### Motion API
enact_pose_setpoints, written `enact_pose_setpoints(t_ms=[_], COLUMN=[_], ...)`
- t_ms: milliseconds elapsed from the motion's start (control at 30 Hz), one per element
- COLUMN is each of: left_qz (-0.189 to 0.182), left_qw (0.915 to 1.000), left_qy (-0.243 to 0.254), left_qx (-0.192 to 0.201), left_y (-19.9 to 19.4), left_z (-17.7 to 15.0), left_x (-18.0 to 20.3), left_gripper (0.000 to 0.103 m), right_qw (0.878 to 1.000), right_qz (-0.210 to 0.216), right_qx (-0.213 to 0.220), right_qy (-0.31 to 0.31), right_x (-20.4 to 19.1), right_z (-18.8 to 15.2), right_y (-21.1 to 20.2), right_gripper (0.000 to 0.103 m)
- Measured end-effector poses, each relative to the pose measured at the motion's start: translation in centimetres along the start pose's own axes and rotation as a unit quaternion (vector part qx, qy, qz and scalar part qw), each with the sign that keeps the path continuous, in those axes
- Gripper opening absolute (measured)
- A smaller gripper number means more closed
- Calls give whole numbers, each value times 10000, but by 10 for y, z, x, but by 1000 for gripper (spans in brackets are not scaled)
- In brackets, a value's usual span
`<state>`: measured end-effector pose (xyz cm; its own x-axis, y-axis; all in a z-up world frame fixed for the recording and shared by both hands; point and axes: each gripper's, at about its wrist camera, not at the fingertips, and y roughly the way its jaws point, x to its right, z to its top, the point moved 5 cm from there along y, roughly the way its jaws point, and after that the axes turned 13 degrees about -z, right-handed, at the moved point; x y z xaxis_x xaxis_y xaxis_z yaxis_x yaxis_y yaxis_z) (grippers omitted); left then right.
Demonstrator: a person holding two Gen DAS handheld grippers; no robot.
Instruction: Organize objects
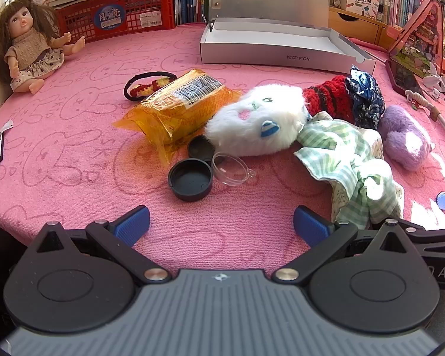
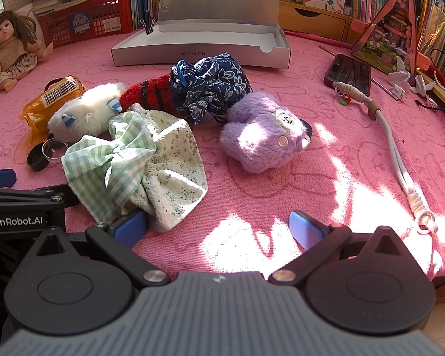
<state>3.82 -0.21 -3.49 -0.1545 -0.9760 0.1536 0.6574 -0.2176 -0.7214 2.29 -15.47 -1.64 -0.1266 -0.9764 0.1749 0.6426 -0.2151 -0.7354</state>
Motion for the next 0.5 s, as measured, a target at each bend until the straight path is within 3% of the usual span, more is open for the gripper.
enact_pose_setpoints(t_ms=[500], left_qz=[-84], left_qw=[9998], left_qy=[115], left_qx=[112], left_y=[-3], left_z=[-3], left_x=[1], left_gripper=[103], right_qw=[10000], right_qz=[-4], right_qx=[3], right_qy=[1], right_x=[-1], right_z=[0], right_y=[-1], right_gripper=[103])
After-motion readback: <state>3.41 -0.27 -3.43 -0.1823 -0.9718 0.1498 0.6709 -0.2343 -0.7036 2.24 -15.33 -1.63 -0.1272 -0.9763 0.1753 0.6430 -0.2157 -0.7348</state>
